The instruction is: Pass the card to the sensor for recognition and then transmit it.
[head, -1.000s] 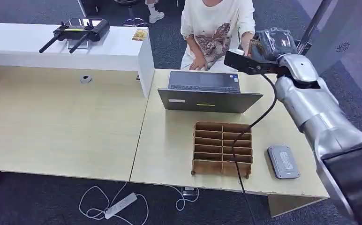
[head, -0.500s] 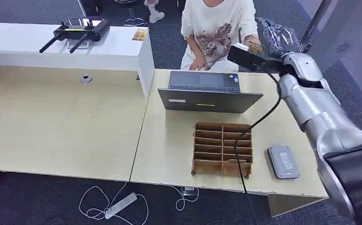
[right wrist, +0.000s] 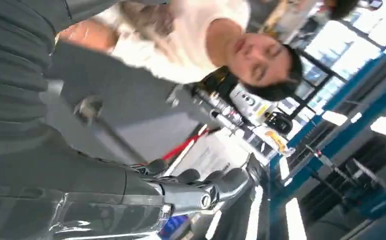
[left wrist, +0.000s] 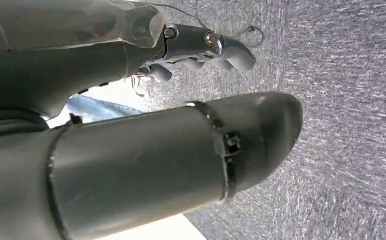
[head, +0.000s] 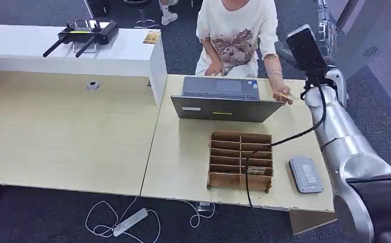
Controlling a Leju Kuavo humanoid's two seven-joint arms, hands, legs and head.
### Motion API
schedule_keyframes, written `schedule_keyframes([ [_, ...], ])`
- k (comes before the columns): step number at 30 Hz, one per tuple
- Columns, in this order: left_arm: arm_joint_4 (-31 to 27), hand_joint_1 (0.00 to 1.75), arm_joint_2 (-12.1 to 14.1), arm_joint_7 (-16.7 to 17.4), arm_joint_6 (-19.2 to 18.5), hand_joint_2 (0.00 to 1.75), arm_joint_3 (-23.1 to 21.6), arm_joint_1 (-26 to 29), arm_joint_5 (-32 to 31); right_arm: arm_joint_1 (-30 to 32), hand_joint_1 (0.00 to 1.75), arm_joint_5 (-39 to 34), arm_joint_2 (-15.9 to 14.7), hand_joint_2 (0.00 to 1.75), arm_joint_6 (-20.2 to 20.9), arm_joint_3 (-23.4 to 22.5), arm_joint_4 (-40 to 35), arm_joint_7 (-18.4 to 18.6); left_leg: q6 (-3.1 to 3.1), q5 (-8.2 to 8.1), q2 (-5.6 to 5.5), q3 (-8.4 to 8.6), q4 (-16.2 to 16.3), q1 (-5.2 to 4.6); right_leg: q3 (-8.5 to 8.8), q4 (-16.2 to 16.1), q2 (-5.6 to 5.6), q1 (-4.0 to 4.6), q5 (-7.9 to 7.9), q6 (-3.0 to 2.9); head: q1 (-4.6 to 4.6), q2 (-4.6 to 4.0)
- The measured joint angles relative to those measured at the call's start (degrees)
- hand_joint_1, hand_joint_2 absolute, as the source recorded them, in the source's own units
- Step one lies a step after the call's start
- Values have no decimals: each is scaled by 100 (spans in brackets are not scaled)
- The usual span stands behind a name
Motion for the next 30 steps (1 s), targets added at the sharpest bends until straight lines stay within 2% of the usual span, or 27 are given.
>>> schedule_keyframes([
  [4, 0, 0, -2, 15, 24, 0, 7, 15, -20, 757, 0, -1054, -107, 175, 470, -389, -1113, 18, 0, -1, -2, 0, 0, 0, -1, -4, -2, 0, -1, 1, 0, 0],
  [9, 0, 0, 0, 61, 52, 0, 22, 18, -39, 1731, 0, -2586, -490, 175, 949, -697, -2540, 55, 2, -3, -10, -3, 0, -1, 1, -9, -12, 0, -4, 5, -2, 0],
  [15, 0, 0, 0, 83, 140, 0, 120, 54, -2, 3187, 0, -3922, -1036, 175, 1029, -904, -4067, -138, 7, -9, -11, -2, 0, 0, 0, -12, -10, 0, -6, 6, 0, 0],
  [18, 0, 0, -7, 83, 221, 0, 138, 75, -26, 4126, 0, -4216, -1167, 175, 1036, -1031, -4822, -284, 10, -12, -14, -5, -2, 0, 2, -12, -17, 0, -17, 14, -2, 0],
  [24, 0, 0, -13, 85, 306, 0, 142, 89, -63, 5681, 0, -4298, -1174, 175, 1044, -1283, -5980, -492, 1, -22, -13, -2, -5, 1, 0, -10, -14, 1, -25, 10, 0, 0],
  [27, 0, 0, -15, 129, 334, 0, 142, 96, -70, 6221, 0, -3928, -1174, 175, 952, -1372, -6334, -612, 2, -23, -13, -2, -5, 0, 1, -10, -14, 0, -27, 12, 0, 0],
  [30, 0, 0, -20, 160, 352, 0, 144, 101, -76, 6724, 0, -3261, -1169, 175, 646, -1374, -6578, -787, 3, -24, -13, -3, -5, -1, 2, -10, -14, -1, -27, 12, 0, 0],
])
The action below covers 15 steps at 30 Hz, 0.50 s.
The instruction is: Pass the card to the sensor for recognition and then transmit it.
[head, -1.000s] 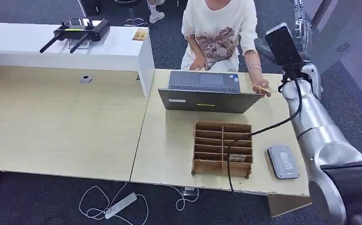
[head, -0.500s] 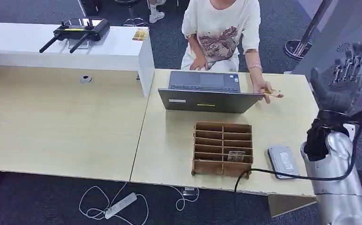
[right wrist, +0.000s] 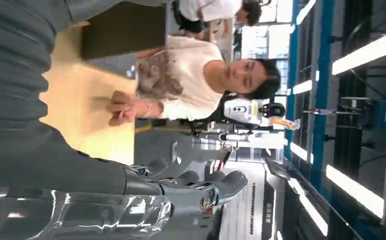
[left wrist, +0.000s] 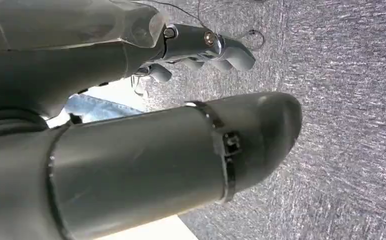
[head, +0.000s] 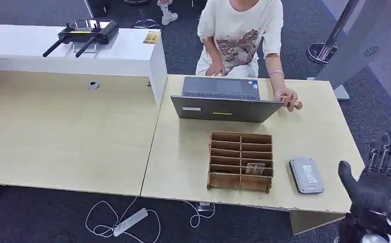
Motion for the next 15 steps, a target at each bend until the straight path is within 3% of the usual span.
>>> schedule_keyframes([
  [2, 0, 0, -7, 24, 11, 0, 2, 0, -4, 253, 0, 540, 33, 175, -339, 37, -100, -98, 0, 0, 0, 2, 0, -1, 1, 0, 1, 0, 0, 0, 0, 0],
  [5, 0, 0, -9, 41, 46, 0, 4, 4, -9, 552, 0, 1656, 181, 175, -1185, 249, -192, -218, 0, 0, 2, 4, -1, 0, 2, 0, 4, 0, 0, 0, 0, 0],
  [9, 0, 0, -15, 57, 57, 0, 4, 4, -17, 713, 0, 2953, 496, 175, -2232, 706, -155, -26, -1, 0, 5, 10, -3, 0, 2, 4, 11, 0, -1, -1, 0, 0],
  [11, 0, 0, -26, 79, 57, 0, 4, 3, -22, 666, 0, 4337, 775, 175, -2553, 761, -10, 454, -1, 0, 5, 16, -4, 1, 7, 5, 15, 1, -1, -2, 0, 0],
  [13, 0, 0, -37, 96, 57, 0, 4, 1, -22, 572, 0, 6516, 1109, 175, -2706, 603, 263, 1162, -1, 0, 7, 25, -5, 0, 13, 7, 17, -1, -1, -2, -2, 0],
  [15, 0, 0, -46, 103, 50, 0, 4, -1, -22, 416, 0, 8613, 1496, 175, -2718, 433, 587, 1584, -2, 1, 8, 29, -5, 0, 15, 9, 18, -1, -2, -3, -2, 0],
])
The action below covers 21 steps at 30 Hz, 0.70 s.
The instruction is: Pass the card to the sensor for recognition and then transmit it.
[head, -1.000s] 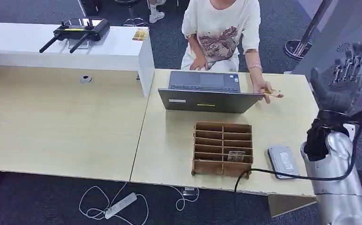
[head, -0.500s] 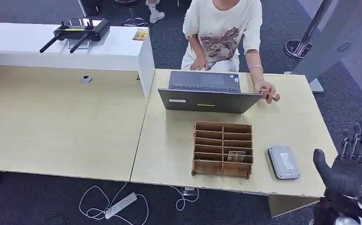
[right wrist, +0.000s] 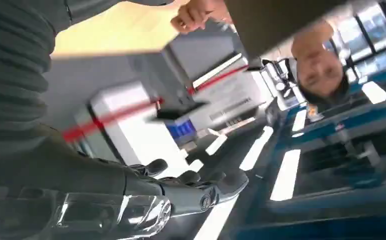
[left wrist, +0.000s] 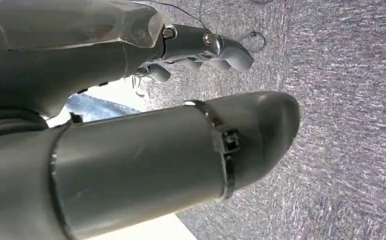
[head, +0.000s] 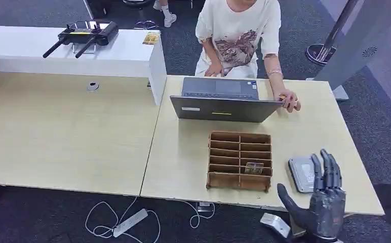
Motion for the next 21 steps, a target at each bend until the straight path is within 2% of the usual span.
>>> schedule_keyframes([
  [2, 0, 0, -2, 11, -15, 0, 0, -6, 0, -129, 0, 891, 233, 175, -2, -114, 196, 150, -1, 2, -5, 1, 0, 0, 1, 1, -7, -5, 0, 0, 0, 0],
  [6, 0, 0, -15, 28, -46, 0, 7, -6, 0, -335, 0, 577, 508, 175, -5, -230, 470, 467, -1, 2, -4, 3, 0, -4, 7, 3, -1, -16, 0, 1, 2, 0],
  [9, 0, 0, -15, 28, -50, 0, 9, -11, -2, -446, 0, 570, 504, 175, 13, 23, 718, 1263, 0, 1, -4, 4, 0, -12, 5, 2, 2, -24, 0, 3, 0, 0],
  [12, 0, 0, -15, 15, -63, 0, 9, -11, -7, -510, 0, 476, 471, 175, 39, 262, 799, 1546, 2, 0, -6, 3, 0, -14, 5, 1, 0, -24, -2, 6, 0, 0],
  [15, 0, 0, -13, -7, -66, 0, 9, -10, -7, -527, 0, 78, 372, 175, 199, 470, 825, 1686, 2, -1, -5, 3, 0, -13, 4, 1, 0, -24, -2, 6, 2, 0],
  [21, 0, 0, -13, -11, -68, 0, 9, -10, -13, -535, 0, -745, 200, 175, 710, 762, 707, 1612, 3, -1, -4, 2, 0, -14, 3, 1, 0, -23, -2, 6, 0, 0],
])
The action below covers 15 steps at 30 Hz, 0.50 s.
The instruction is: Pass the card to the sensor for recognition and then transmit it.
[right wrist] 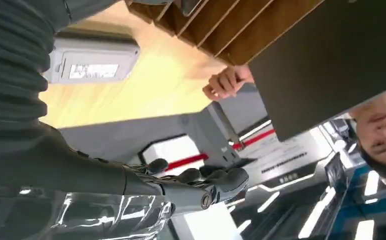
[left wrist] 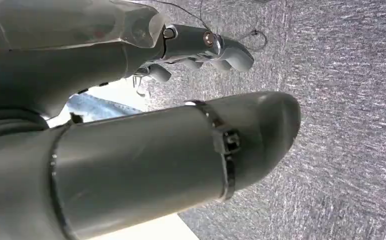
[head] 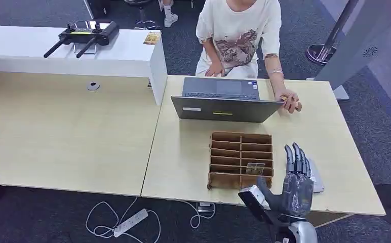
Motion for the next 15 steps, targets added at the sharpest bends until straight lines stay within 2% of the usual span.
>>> schedule_keyframes([
  [9, 0, 0, 0, -13, -15, 0, -2, 0, -7, 16, 0, -127, -230, 175, 1055, 247, -420, 142, 0, 0, 1, -1, 0, 0, 0, 1, 0, 0, 0, 0, 0, 0],
  [15, 0, 0, 0, -17, -40, 0, -18, -9, -15, -177, 0, -149, -402, 175, 1500, 398, -295, 256, 0, 0, 2, 0, 0, 0, 0, 0, 2, -1, 1, 1, 0, 0],
])
